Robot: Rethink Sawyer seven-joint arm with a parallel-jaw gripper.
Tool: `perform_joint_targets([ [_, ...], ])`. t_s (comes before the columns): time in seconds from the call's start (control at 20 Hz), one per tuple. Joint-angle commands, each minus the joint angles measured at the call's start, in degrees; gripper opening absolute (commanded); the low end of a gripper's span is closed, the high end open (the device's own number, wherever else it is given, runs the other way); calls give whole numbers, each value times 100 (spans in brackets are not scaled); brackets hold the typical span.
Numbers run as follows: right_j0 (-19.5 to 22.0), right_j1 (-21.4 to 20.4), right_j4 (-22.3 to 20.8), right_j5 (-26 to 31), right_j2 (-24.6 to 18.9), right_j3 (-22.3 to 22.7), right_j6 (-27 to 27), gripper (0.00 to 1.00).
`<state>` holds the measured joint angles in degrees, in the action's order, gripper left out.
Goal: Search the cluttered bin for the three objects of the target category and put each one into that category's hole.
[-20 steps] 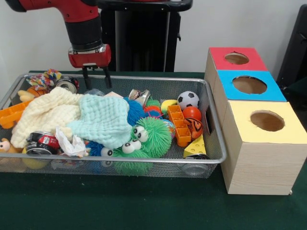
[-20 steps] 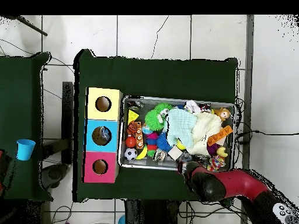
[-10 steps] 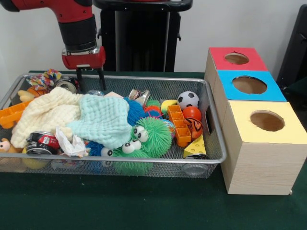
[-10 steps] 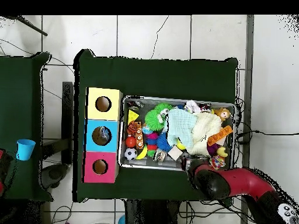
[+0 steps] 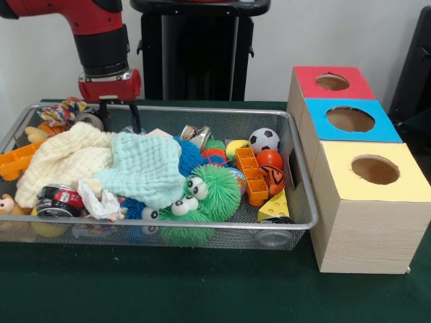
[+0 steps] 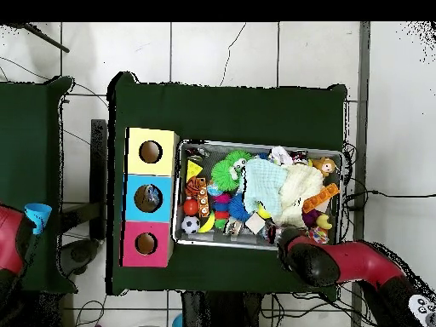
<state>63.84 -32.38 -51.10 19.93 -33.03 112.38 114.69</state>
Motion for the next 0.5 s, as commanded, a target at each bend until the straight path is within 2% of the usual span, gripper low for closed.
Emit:
perform_joint_targets([
  [0.05,-69,93,-143,534,-293,-648,-1111,100],
  [0.5,-181,57,-174,393,-163,-576,-814,100],
])
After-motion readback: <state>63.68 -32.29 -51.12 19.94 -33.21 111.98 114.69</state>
